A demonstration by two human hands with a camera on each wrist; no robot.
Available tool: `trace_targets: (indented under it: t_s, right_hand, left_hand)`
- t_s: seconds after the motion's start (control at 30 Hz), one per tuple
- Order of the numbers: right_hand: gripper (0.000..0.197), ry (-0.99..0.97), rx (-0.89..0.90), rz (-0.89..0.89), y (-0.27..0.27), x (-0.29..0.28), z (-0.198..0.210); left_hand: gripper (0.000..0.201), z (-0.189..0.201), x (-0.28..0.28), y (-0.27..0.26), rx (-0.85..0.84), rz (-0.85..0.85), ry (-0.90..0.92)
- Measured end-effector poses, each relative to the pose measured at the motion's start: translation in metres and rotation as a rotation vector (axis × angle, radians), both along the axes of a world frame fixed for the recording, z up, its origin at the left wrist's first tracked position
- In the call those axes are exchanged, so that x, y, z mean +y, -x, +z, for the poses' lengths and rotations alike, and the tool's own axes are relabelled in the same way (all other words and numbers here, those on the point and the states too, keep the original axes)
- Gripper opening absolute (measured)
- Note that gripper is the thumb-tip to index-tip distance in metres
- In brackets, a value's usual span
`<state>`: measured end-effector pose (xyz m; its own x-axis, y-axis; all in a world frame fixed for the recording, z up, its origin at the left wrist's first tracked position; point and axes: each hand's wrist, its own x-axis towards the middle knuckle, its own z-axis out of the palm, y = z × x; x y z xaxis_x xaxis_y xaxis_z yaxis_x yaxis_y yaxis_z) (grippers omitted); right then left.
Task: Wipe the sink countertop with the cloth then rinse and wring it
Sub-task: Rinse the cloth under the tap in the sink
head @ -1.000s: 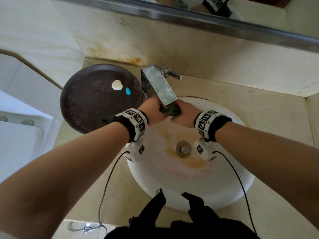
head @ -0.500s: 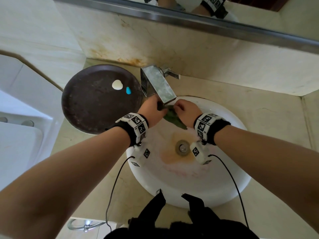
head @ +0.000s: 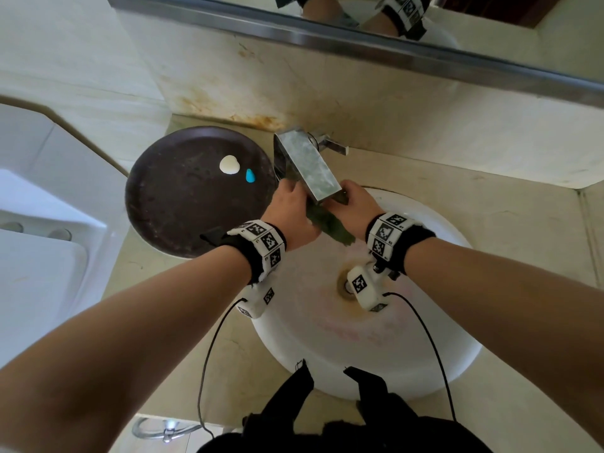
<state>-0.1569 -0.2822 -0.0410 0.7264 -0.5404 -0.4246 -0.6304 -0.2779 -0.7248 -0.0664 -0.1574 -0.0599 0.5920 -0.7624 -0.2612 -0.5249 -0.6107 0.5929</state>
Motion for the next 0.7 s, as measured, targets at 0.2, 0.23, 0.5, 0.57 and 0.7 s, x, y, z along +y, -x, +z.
trace_targets:
  t_s: [0.2, 0.23, 0.5, 0.57, 0.7]
  right_hand:
    - [0.031, -0.278, -0.114, -0.056, -0.001, -0.003, 0.003]
    - [0.028, -0.261, -0.121, -0.069, -0.002, -0.004, 0.002]
    - [0.013, 0.131, 0.052, 0.046, 0.006, -0.007, -0.001]
    - [0.016, 0.107, 0.065, 0.115, 0.007, -0.005, 0.000]
    - [0.032, 0.056, 0.065, 0.288, 0.011, -0.007, -0.002]
  left_hand:
    - [0.054, -0.009, -0.014, 0.000, -0.101, -0.161, 0.011]
    - [0.046, -0.008, -0.014, 0.000, -0.035, -0.116, 0.038]
    - [0.036, 0.002, -0.009, -0.003, 0.234, -0.010, 0.260]
    - [0.043, 0.002, -0.009, 0.001, 0.305, -0.027, 0.272]
    - [0.047, -0.004, -0.010, 0.001, 0.343, 0.033, 0.217]
